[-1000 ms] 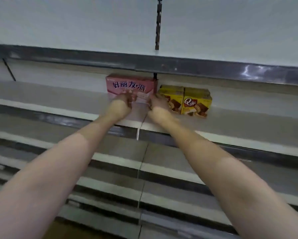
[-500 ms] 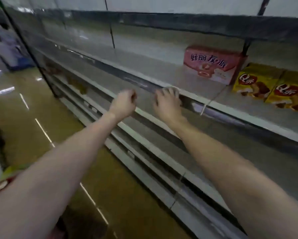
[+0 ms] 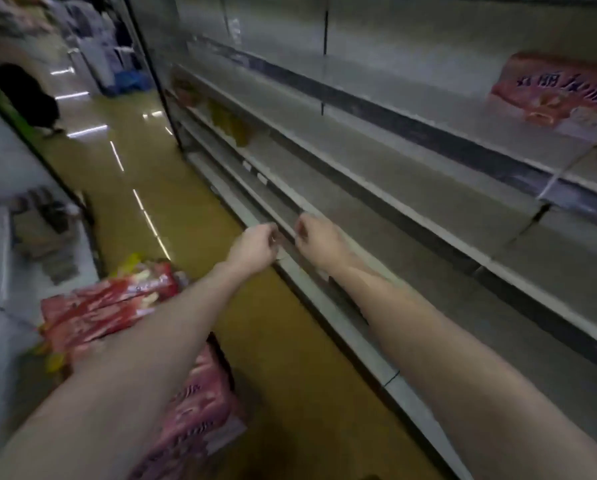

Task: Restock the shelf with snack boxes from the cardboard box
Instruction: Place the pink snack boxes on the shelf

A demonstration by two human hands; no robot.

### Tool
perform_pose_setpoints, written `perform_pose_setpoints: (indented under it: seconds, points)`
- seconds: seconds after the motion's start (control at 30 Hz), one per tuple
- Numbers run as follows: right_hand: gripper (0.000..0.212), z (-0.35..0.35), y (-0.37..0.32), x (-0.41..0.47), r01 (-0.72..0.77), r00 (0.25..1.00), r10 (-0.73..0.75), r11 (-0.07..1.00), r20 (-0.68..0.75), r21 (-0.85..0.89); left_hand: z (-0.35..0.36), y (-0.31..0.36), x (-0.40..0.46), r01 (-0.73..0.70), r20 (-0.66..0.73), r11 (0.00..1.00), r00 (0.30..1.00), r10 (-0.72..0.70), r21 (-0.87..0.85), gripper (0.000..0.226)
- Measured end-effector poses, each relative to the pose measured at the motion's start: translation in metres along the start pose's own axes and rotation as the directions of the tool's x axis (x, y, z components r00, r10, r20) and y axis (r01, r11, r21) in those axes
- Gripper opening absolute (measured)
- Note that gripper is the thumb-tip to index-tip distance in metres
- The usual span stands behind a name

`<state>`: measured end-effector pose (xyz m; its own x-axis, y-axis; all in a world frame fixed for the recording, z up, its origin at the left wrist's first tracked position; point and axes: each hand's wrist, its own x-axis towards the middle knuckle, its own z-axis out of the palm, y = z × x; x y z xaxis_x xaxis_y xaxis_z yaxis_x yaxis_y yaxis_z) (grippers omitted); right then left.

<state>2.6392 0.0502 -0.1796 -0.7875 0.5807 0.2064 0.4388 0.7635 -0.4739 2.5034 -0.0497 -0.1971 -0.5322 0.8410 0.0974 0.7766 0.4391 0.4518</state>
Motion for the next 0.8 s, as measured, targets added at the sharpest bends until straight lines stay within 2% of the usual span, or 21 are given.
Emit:
perform_pose_setpoints:
  seconds: [0.13,0.4,0.5,0.67,0.8]
  points:
    - [0.007,0.056,-0.055,-0.016,-0.023,0.996,0.018,0.998,0.084,0.055,-0.005,-0.067,-0.047,0.063,0.009,0.998,0.998,-0.063,-0.025,0.019]
    - [0.011,0.146,-0.157,-0.033,0.120,0.966,-0.142,0.987,0.217,0.110,-0.041,-0.174,-0.136,0.183,-0.082,0.979,0.978,-0.191,-0.096,0.011]
    - [0.006,0.176,-0.191,-0.042,0.173,0.942,-0.197,0.979,0.271,0.111,-0.055,-0.203,-0.165,0.258,-0.089,0.962,0.960,-0.266,-0.089,0.012]
    - [0.008,0.220,-0.225,-0.055,0.240,0.892,-0.277,0.960,0.357,0.145,-0.073,-0.237,-0.204,0.294,-0.024,0.949,0.954,-0.299,-0.117,0.012]
    - [0.010,0.237,-0.239,-0.065,0.219,0.843,-0.266,0.964,0.468,0.154,-0.077,-0.254,-0.239,0.340,-0.025,0.935,0.939,-0.344,-0.106,0.007]
